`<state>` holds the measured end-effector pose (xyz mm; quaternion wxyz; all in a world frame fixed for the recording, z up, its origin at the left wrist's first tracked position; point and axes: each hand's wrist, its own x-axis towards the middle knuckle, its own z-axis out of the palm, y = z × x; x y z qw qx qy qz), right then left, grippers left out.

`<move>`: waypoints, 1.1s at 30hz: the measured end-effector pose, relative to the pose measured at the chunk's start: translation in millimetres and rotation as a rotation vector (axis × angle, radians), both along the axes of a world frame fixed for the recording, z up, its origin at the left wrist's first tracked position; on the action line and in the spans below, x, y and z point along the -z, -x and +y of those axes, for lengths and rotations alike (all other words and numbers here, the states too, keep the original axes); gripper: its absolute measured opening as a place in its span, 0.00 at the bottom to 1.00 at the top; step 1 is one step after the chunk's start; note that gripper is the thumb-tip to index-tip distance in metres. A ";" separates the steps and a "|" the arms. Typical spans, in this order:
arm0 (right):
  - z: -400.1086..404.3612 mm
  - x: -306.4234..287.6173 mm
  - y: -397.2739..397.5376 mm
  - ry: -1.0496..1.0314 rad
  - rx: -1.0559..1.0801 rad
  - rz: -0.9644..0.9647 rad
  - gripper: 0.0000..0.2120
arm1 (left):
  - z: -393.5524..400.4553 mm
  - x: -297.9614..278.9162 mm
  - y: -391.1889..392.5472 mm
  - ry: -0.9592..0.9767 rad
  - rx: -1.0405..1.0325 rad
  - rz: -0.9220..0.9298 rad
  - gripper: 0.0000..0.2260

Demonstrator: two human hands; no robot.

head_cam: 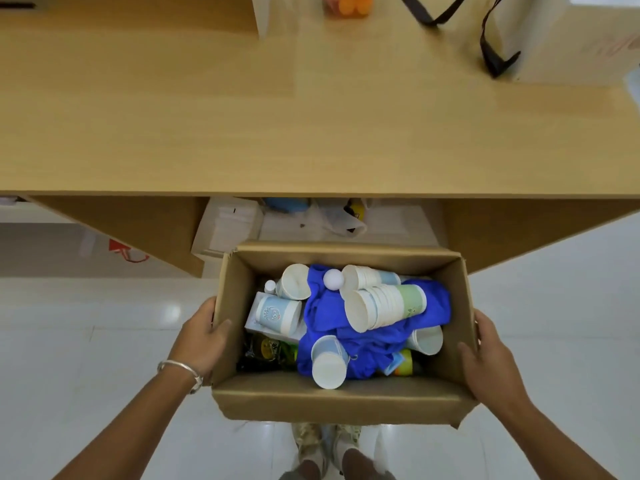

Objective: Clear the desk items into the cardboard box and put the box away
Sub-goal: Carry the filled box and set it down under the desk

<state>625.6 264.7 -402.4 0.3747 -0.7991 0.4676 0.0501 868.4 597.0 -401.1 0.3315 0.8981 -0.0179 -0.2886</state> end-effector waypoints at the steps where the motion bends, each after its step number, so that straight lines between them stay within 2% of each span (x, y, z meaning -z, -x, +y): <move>1: -0.2 20.0 -2.2 -0.008 0.000 0.003 0.25 | -1.8 19.8 -1.5 -0.005 -0.012 0.009 0.13; 9: -17.7 210.5 -35.3 -0.033 -0.011 0.071 0.16 | -28.1 202.1 -14.7 -0.043 -0.151 0.056 0.11; 14: -29.5 329.5 -63.4 -0.037 0.006 0.075 0.20 | -42.1 324.7 -32.6 -0.075 -0.204 0.036 0.14; 17: -34.3 387.1 -77.7 -0.011 0.006 0.065 0.19 | -46.7 380.4 -41.9 -0.097 -0.215 0.004 0.15; 24: -46.2 463.7 -98.1 -0.029 -0.054 0.056 0.12 | -48.3 451.6 -66.6 -0.123 -0.141 -0.017 0.14; 33: -63.3 521.9 -132.1 -0.069 -0.101 0.049 0.09 | -62.3 502.8 -92.8 -0.135 -0.124 -0.033 0.08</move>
